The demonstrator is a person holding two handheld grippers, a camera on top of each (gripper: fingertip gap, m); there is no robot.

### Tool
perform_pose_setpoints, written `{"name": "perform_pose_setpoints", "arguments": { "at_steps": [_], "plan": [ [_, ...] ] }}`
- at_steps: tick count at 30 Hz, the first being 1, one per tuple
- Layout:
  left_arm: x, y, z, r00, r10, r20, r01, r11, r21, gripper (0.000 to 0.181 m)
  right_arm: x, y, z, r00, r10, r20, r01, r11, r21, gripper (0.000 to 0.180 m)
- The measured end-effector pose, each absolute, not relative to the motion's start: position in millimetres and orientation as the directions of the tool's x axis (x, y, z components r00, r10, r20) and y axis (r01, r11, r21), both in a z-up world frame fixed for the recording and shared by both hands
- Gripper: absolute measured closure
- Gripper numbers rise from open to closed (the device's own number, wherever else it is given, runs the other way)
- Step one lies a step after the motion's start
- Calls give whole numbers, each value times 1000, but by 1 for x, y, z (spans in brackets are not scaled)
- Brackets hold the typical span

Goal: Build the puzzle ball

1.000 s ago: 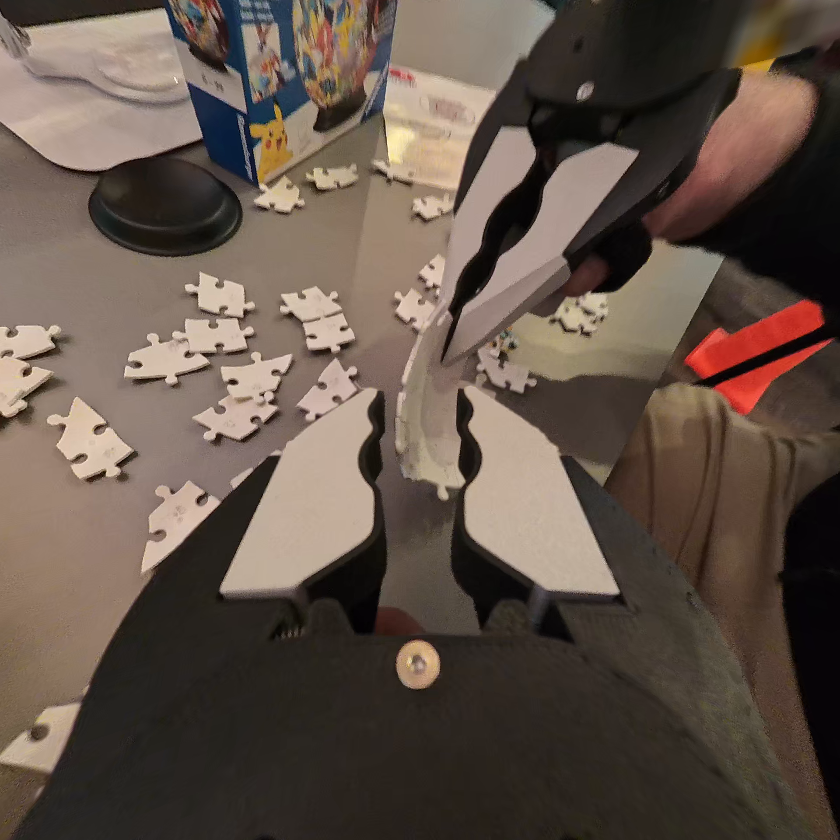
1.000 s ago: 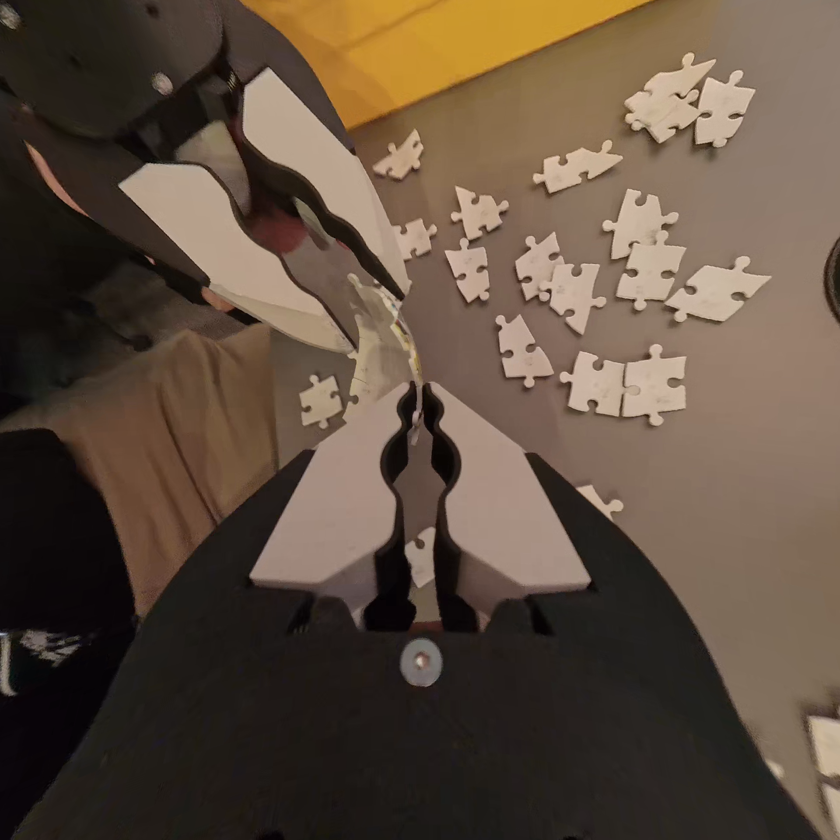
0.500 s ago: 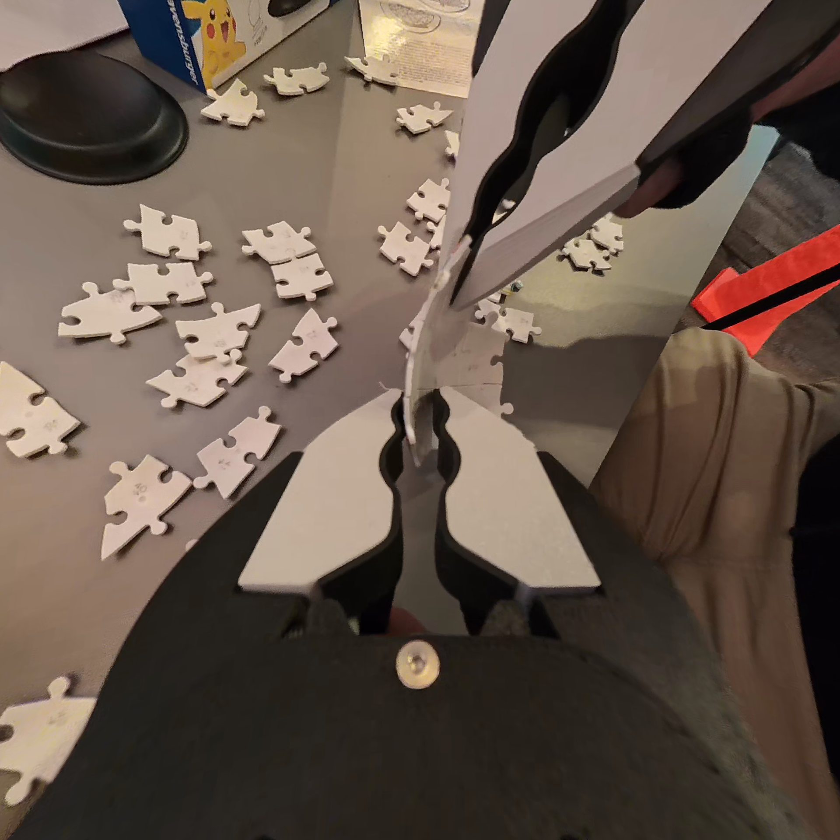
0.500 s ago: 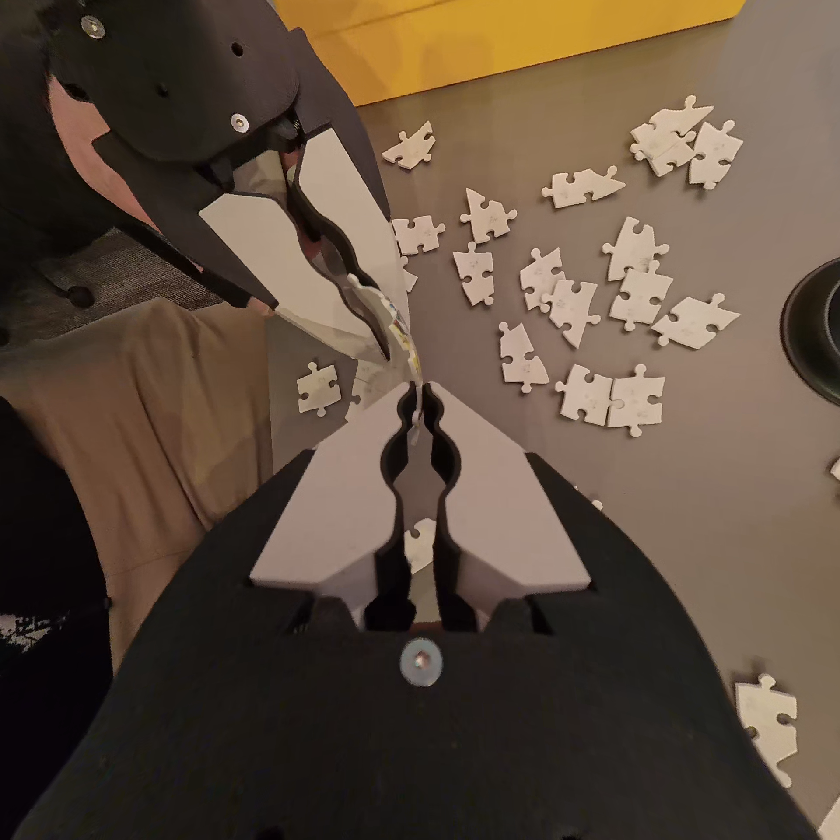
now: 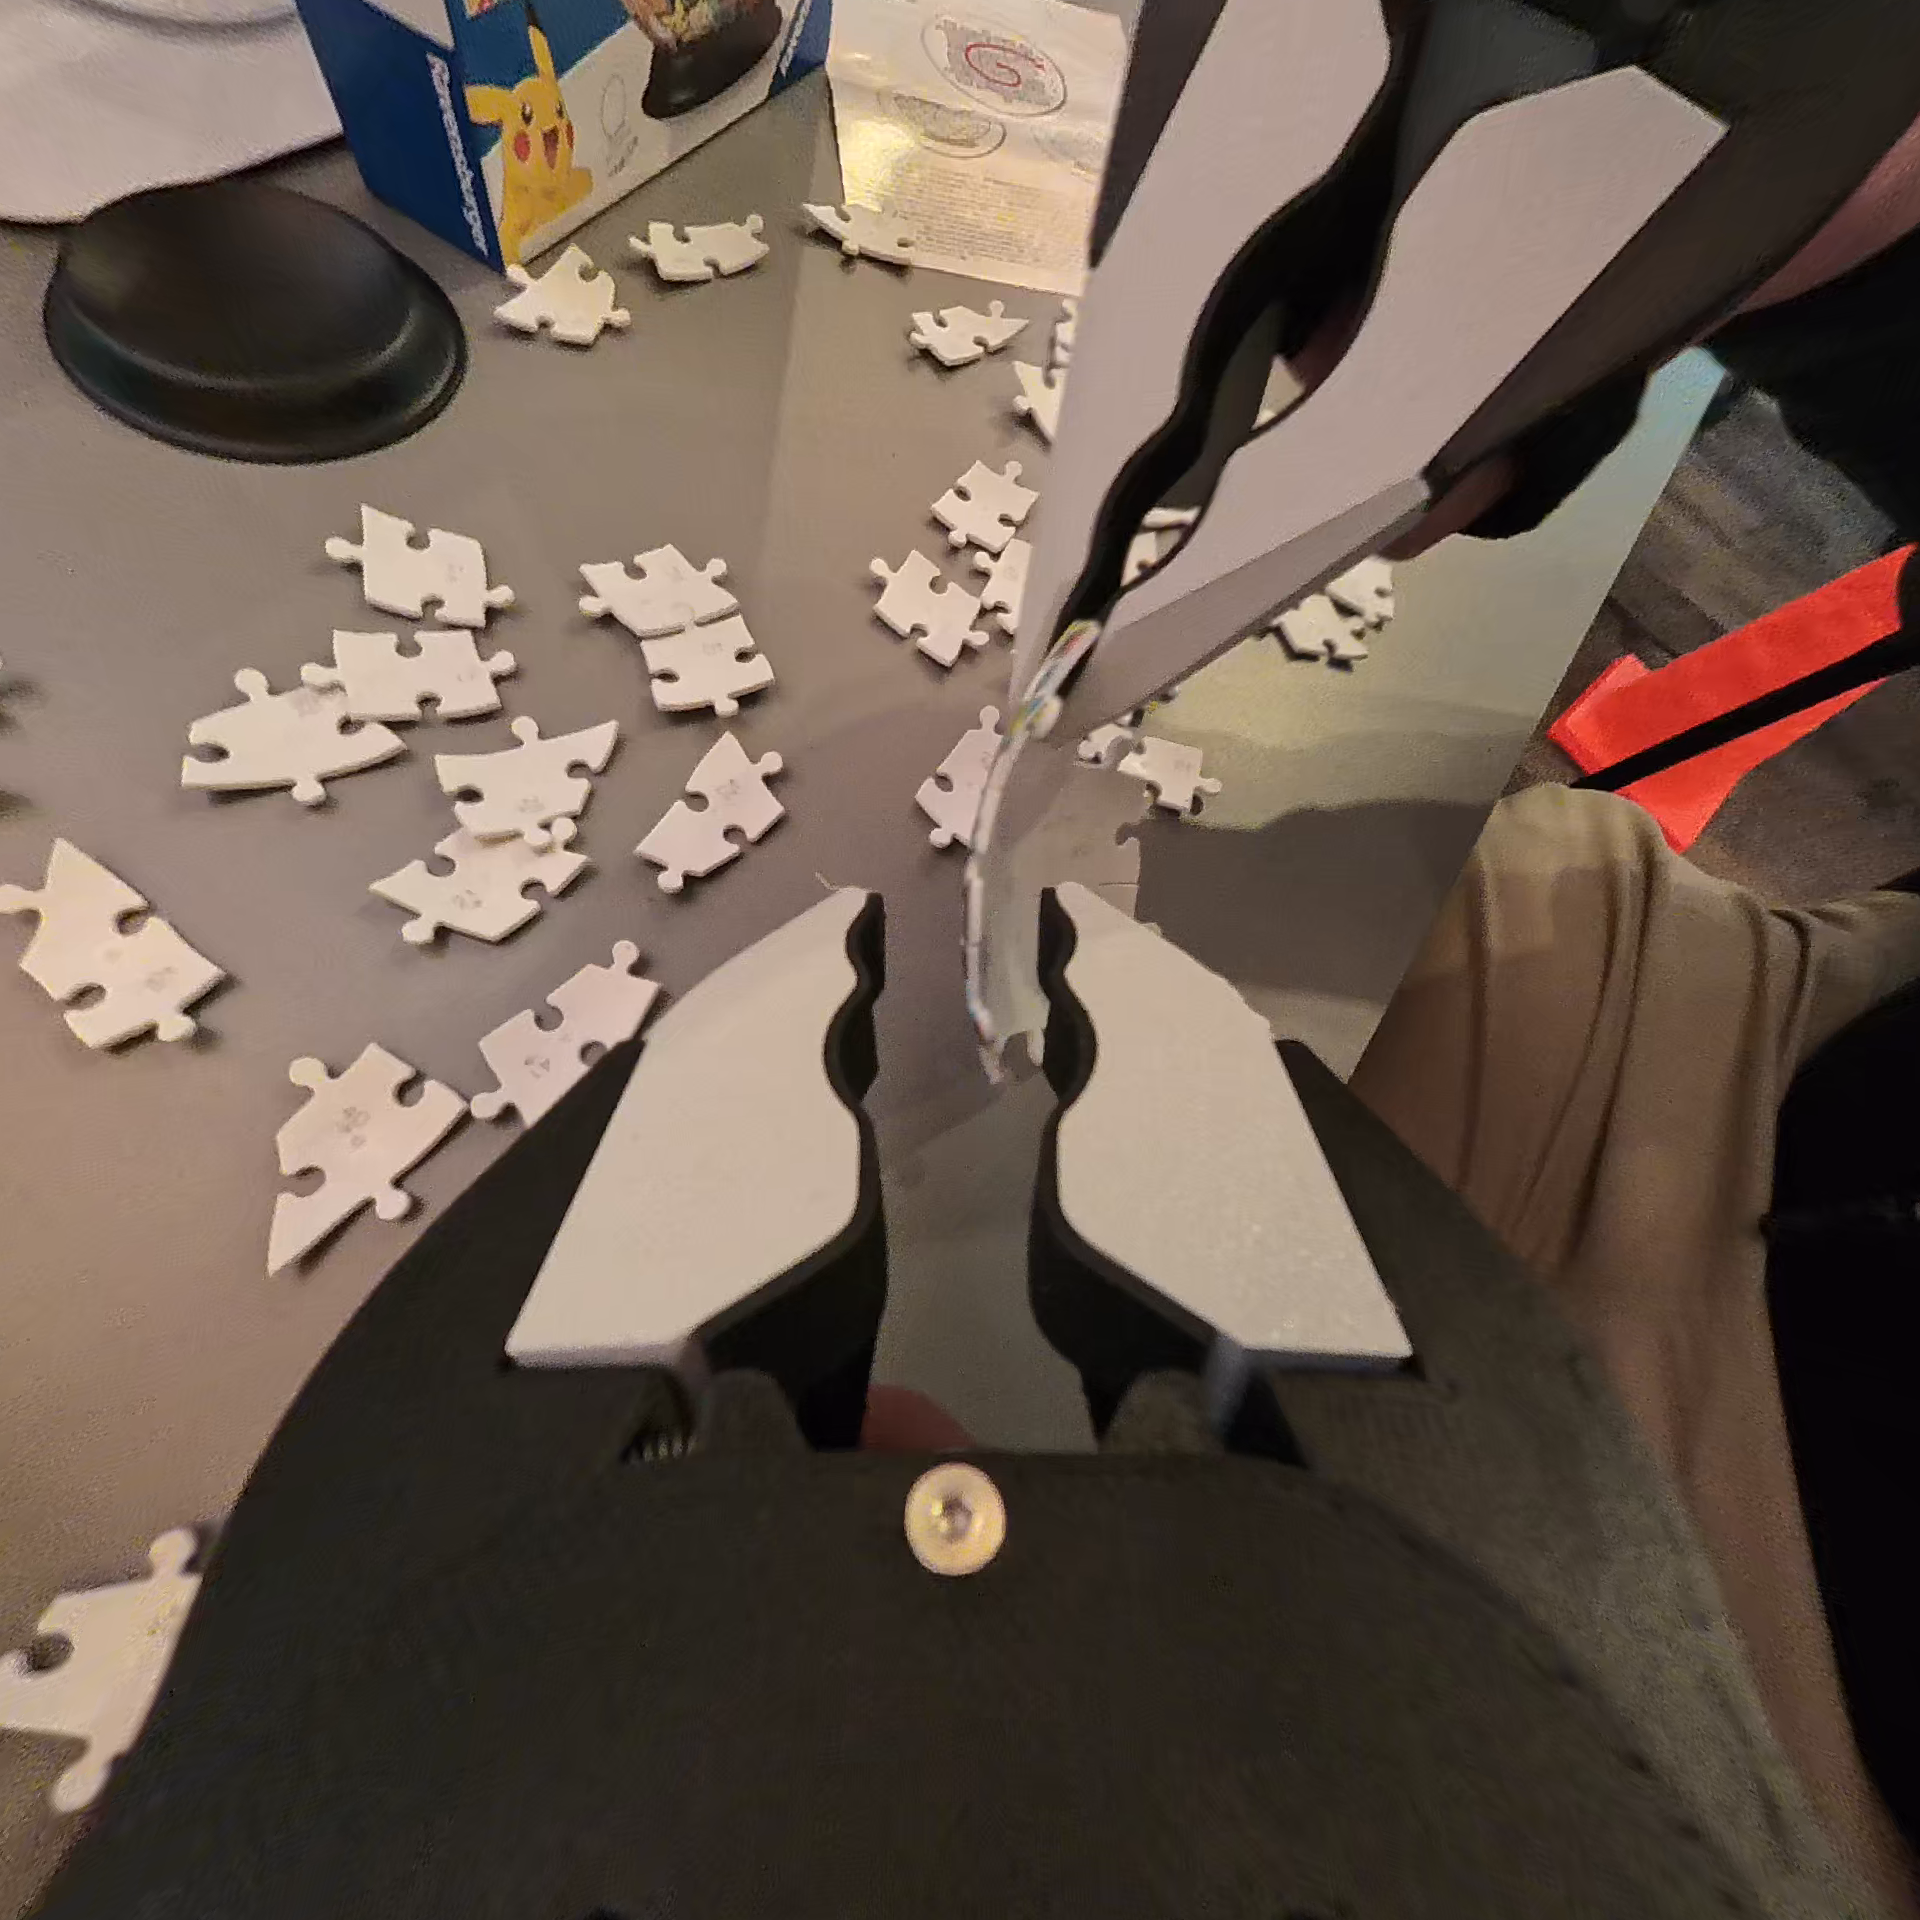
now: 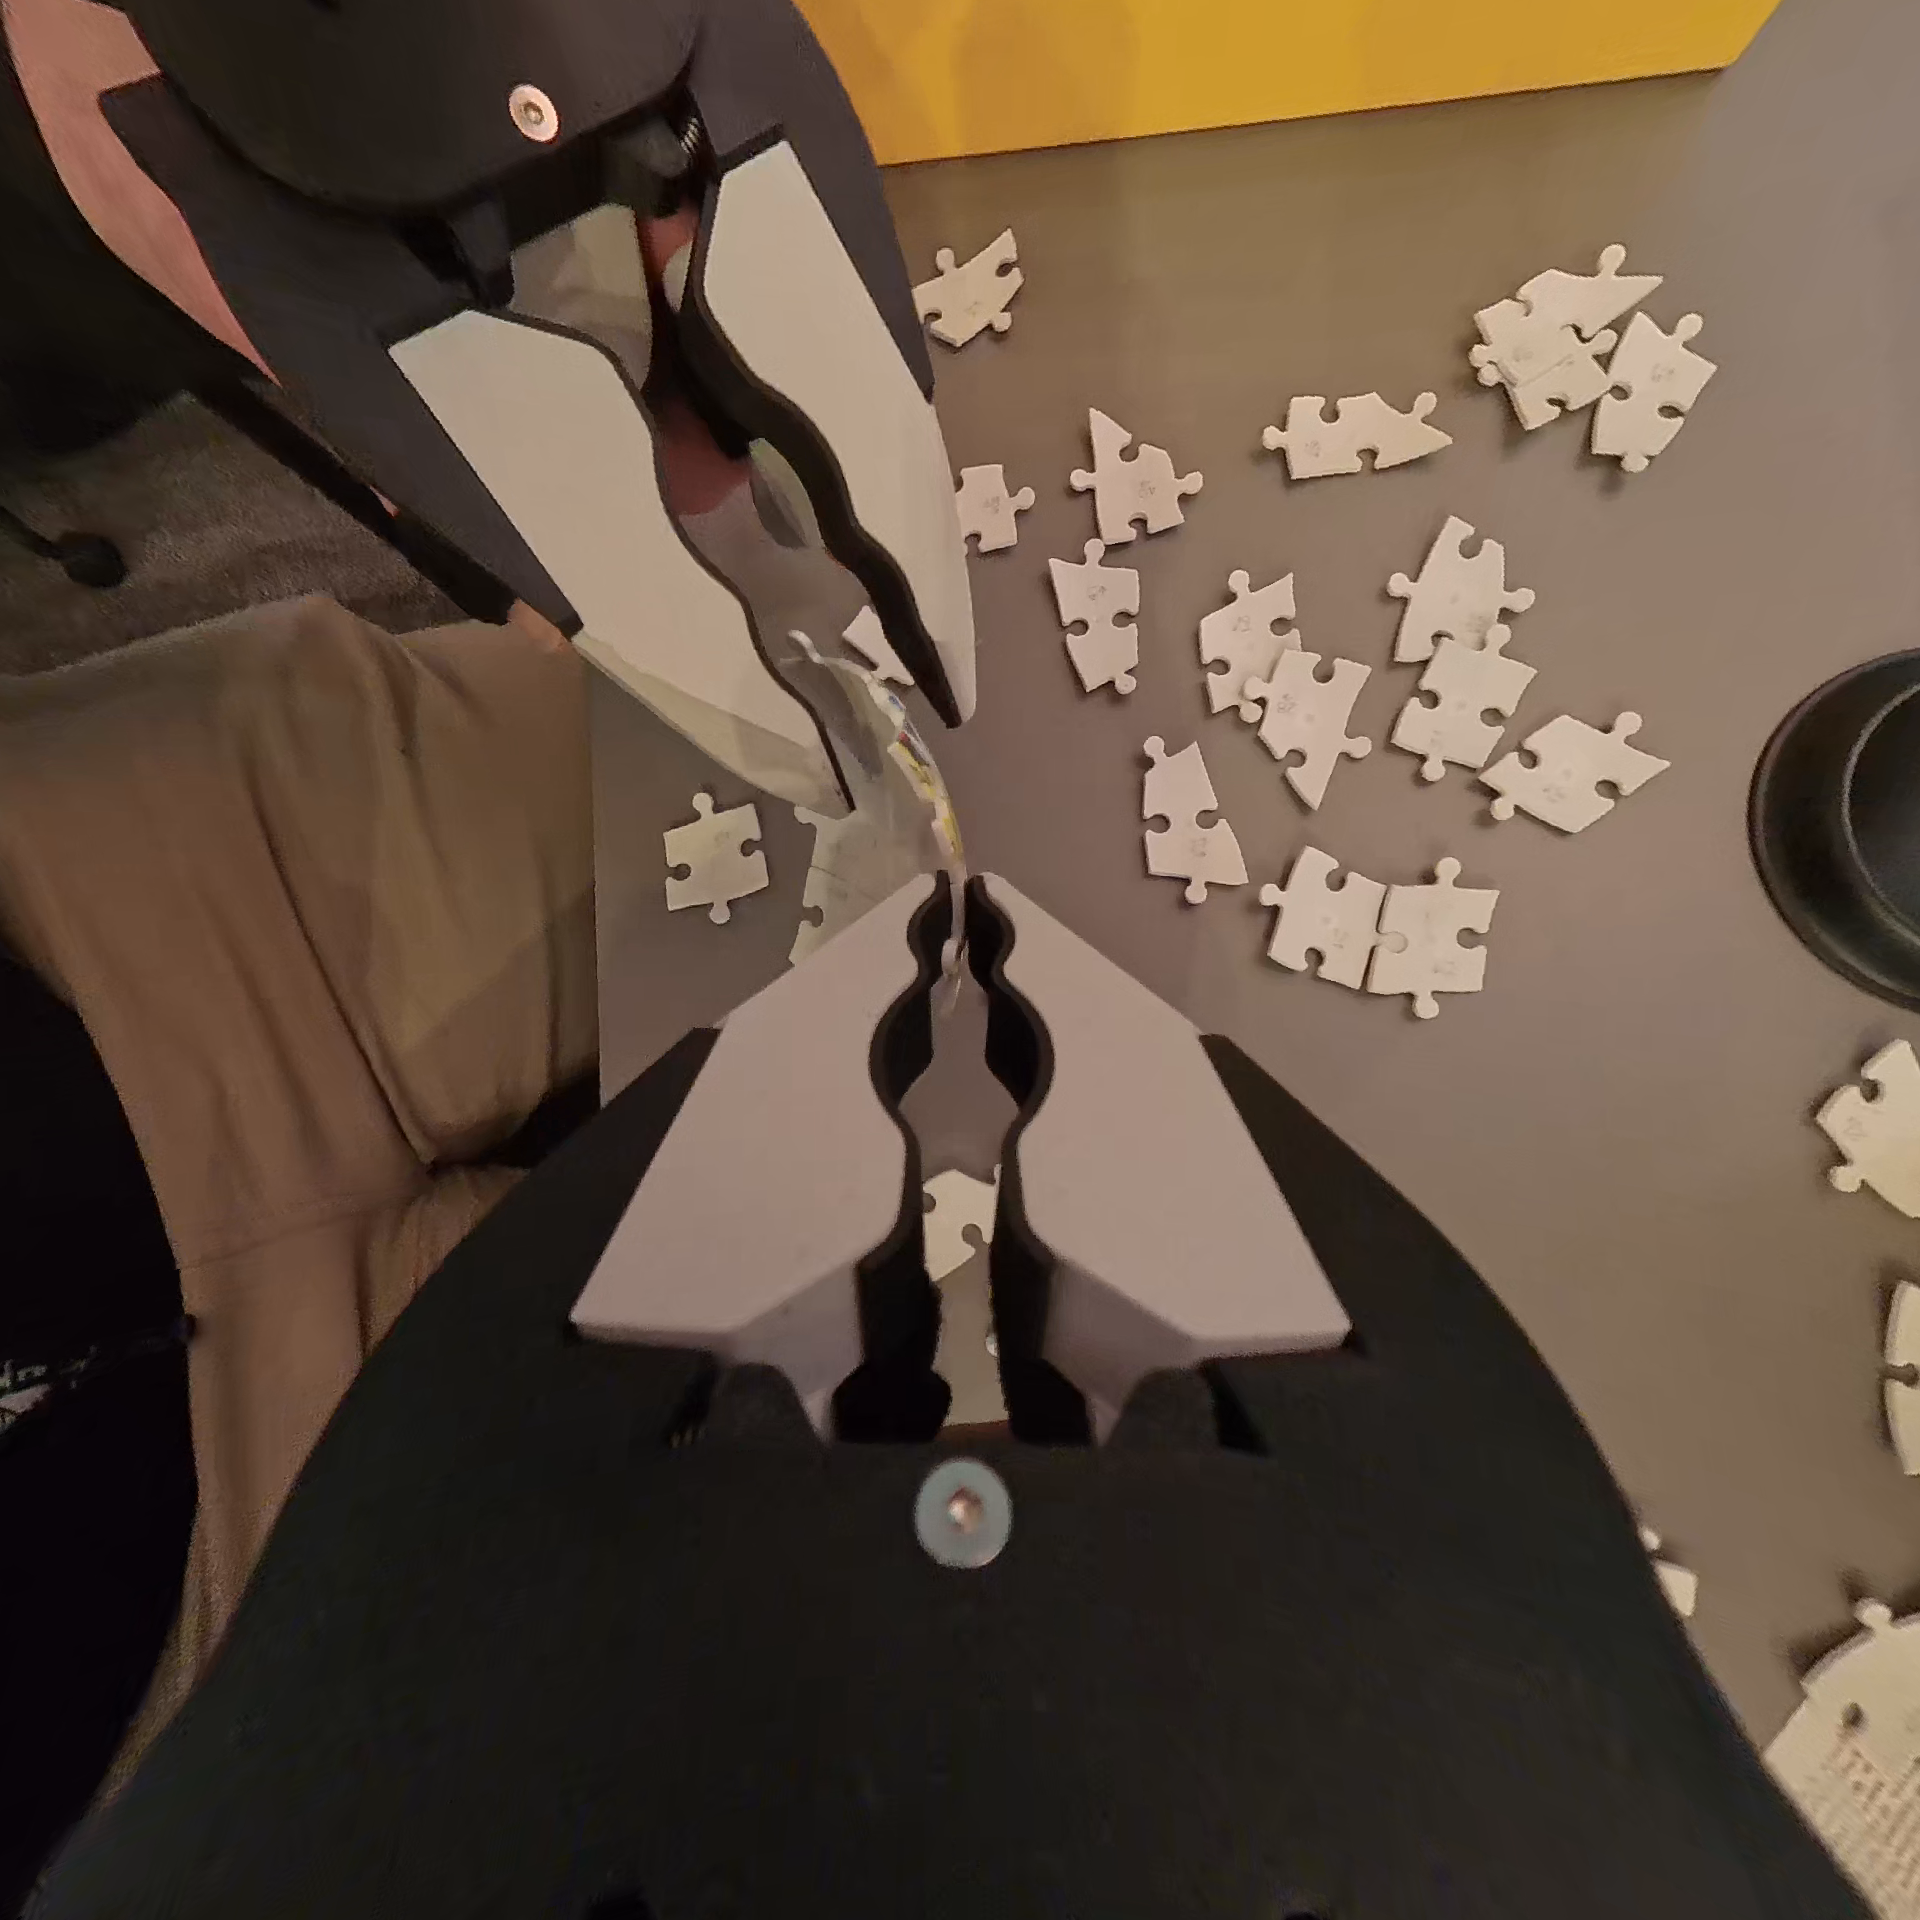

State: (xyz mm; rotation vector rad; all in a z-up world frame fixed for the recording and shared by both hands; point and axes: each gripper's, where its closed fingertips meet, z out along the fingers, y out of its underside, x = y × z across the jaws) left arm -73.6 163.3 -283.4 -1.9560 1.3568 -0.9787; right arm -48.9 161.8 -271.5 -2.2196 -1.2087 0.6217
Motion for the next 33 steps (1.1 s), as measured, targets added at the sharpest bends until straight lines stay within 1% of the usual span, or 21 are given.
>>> {"name": "perform_pose_setpoints", "arguments": {
  "at_steps": [3, 5, 7, 9, 11, 12, 16, 19, 21, 24, 27, 33],
  "plan": [
    [-72, 160, -285, 203, -965, 164, -595, -254, -762, 154, -53, 159, -272, 458, 884, -97, 669, -414, -617, 179],
    [-69, 155, -285, 187, -970, 156, -609, -239, -756, 160, -58, 156, -272, 426, 901, -82, 698, -385, -603, 179],
    [-68, 153, -287, 182, -971, 156, -618, -236, -750, 171, -63, 154, -272, 402, 913, -70, 719, -362, -593, 179],
    [-68, 152, -288, 184, -967, 178, -609, -254, -751, 175, -64, 155, -272, 398, 916, -52, 731, -350, -585, 179],
    [-69, 152, -287, 185, -962, 201, -592, -273, -758, 177, -65, 158, -270, 412, 910, -49, 715, -357, -601, 176],
    [-69, 154, -285, 194, -957, 215, -577, -289, -764, 178, -65, 160, -267, 425, 904, -57, 697, -367, -616, 170],
    [-72, 163, -278, 226, -938, 264, -509, -345, -789, 178, -57, 165, -255, 467, 876, -125, 606, -419, -676, 155],
    [-72, 166, -276, 240, -919, 313, -458, -391, -798, 178, -50, 162, -259, 490, 846, -210, 537, -482, -692, 154],
    [-72, 169, -275, 249, -905, 344, -422, -422, -802, 178, -50, 158, -265, 496, 828, -263, 498, -519, -695, 157],
    [-69, 168, -274, 242, -893, 380, -387, -448, -806, 178, -50, 159, -271, 503, 807, -311, 452, -551, -701, 169],
    [-67, 167, -271, 231, -882, 410, -356, -469, -808, 178, -51, 162, -271, 503, 802, -322, 429, -555, -713, 178],
    [-67, 167, -269, 215, -882, 418, -338, -469, -816, 175, -52, 159, -272, 482, 802, -353, 429, -568, -702, 180]
  ]
}}
